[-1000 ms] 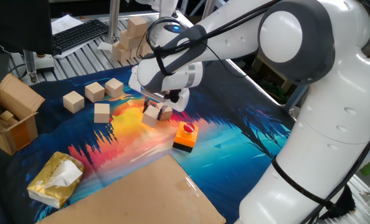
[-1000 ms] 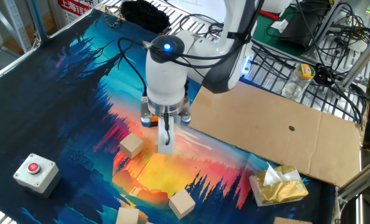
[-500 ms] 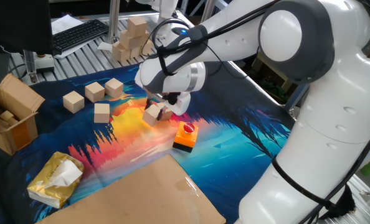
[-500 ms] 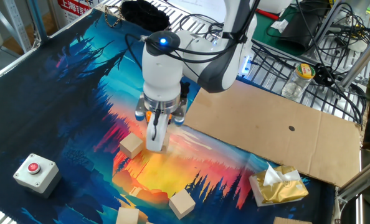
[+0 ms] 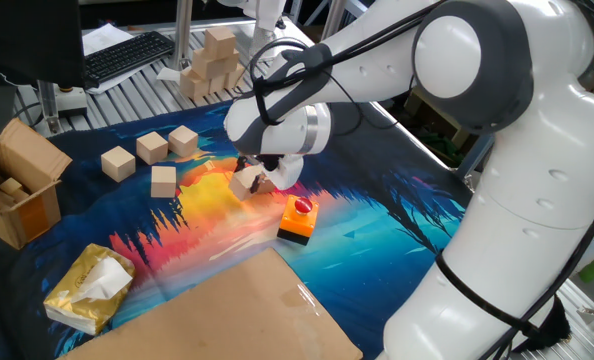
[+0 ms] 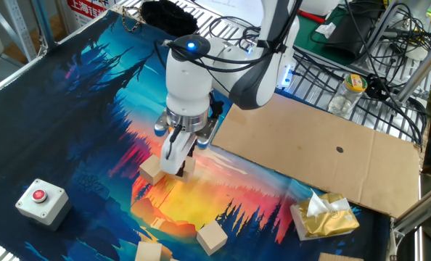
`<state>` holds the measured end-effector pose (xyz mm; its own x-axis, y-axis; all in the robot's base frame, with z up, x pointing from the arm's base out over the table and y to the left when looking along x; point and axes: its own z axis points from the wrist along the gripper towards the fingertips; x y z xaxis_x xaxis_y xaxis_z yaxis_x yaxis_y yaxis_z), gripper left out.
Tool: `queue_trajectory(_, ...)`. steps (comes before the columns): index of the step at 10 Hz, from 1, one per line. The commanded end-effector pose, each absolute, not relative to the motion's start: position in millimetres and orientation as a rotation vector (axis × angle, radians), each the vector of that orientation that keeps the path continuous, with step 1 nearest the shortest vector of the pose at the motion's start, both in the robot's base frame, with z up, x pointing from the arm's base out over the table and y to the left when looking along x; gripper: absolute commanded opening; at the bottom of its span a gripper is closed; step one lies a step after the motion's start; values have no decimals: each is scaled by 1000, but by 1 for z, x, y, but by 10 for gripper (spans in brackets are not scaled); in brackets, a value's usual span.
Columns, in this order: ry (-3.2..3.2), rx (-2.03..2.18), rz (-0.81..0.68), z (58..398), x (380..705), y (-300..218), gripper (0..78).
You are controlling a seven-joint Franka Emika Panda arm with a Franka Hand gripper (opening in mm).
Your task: Stack the blocks into a pyramid shape
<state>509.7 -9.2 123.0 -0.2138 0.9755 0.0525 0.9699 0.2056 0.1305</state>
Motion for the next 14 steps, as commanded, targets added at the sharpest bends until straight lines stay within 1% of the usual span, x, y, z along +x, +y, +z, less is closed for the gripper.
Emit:
queue_trajectory(1,1673,2424,220,110,534,-11,11)
queue_trajectory(7,1731,2431,157,115,543,-5,11)
queue_trajectory(14,1882,2418,74,109,543,-4,11)
